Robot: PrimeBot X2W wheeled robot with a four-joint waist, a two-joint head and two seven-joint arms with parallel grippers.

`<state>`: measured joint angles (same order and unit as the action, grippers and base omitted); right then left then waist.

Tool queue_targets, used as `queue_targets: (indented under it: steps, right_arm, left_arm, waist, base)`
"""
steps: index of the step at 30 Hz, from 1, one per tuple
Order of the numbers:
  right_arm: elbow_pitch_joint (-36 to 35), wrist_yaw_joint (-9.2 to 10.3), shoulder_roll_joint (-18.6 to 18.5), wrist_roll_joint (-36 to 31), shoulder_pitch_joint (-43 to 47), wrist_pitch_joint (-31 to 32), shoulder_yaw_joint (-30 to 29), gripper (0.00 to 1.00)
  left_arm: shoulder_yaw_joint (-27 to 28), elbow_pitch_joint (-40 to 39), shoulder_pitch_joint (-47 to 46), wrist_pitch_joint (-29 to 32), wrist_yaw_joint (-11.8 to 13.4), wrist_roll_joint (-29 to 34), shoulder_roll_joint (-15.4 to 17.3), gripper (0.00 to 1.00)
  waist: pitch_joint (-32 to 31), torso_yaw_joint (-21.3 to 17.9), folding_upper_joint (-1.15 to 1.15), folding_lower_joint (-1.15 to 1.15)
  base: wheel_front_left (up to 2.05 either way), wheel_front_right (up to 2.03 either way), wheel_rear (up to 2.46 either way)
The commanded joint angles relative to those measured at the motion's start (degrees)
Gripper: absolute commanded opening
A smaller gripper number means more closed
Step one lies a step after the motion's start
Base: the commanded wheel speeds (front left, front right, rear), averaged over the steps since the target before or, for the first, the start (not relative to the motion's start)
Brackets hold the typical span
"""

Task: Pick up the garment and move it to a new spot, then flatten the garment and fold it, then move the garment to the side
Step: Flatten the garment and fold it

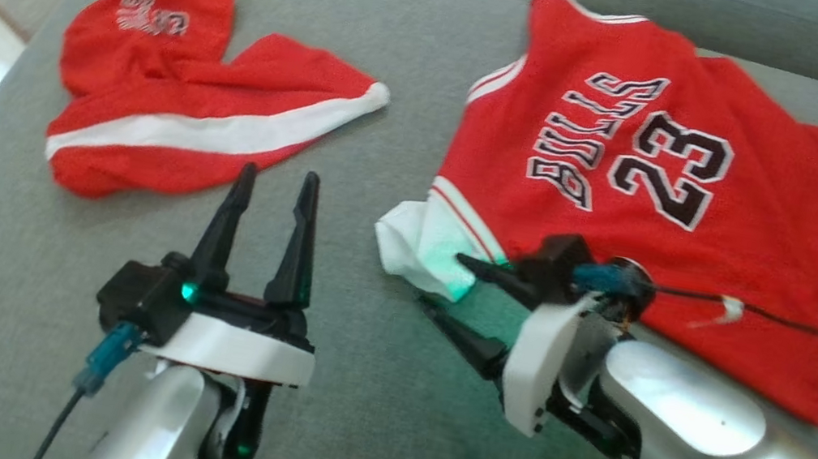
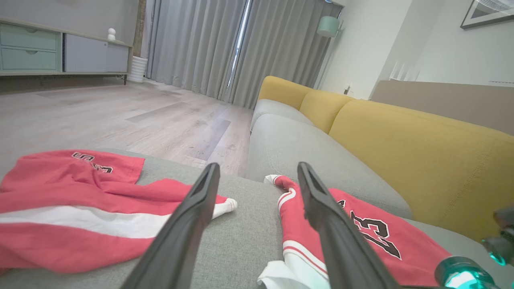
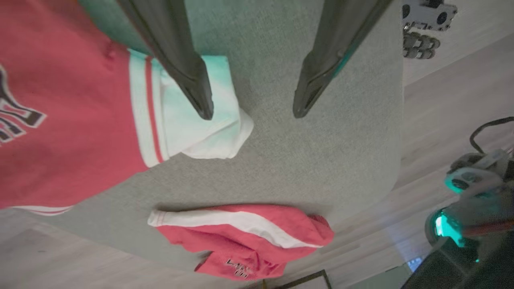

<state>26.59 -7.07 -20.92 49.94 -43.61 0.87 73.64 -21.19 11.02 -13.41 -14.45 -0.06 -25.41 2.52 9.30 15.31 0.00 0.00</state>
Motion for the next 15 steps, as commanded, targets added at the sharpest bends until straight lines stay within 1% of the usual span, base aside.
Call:
queue_targets:
  steps: [1, 4, 7, 11, 13, 15]
  right_arm:
    - [-0.1, -0.42, -0.6, 0.1, 0.8, -2.3, -1.7, 1.00]
    - [3.4, -0.42, -0.1, -0.7, 1.8, -7.8, -6.3, 1.00]
    - [8.1, -0.42, 1.0, -1.8, 3.9, -13.0, -14.1, 1.00]
    - [12.5, -0.42, 2.7, -6.8, 7.3, -15.7, -27.0, 1.00]
    - [11.2, -0.42, 3.6, -11.5, 9.1, -15.8, -35.5, 1.00]
    - [8.0, -0.42, 5.2, -17.2, 12.6, -15.8, -44.6, 1.00]
  left_arm:
    - [2.8, -1.8, -1.1, -0.5, -0.2, 0.6, 0.4, 1.00]
    - [4.6, -2.4, -0.4, -0.5, -0.2, 1.1, 0.4, 1.00]
    - [5.7, -2.8, 0.3, -0.5, -0.6, 2.0, 0.4, 1.00]
    - [6.8, -3.3, 0.7, -0.5, -1.1, 2.8, 0.4, 1.00]
    - [7.5, -3.6, 0.6, -0.5, -1.2, 3.1, 0.4, 1.00]
    - [8.1, -3.8, 0.4, -0.5, -1.3, 3.4, 0.4, 1.00]
  waist:
    - [-1.4, -2.0, 0.00, 0.00]
    - [-2.2, -4.8, 0.00, 0.00]
    - [-2.8, -7.4, 0.00, 0.00]
    - [-3.1, -10.8, 0.00, 0.00]
    - [-2.9, -12.6, 0.00, 0.00]
    - [-2.8, -14.1, 0.00, 0.00]
  base:
    - [0.00, 0.00, 0.00]
    - [0.00, 0.00, 0.00]
    - [0.00, 0.00, 0.00]
    - [0.00, 0.00, 0.00]
    - [0.00, 0.00, 0.00]
    - [0.00, 0.00, 0.00]
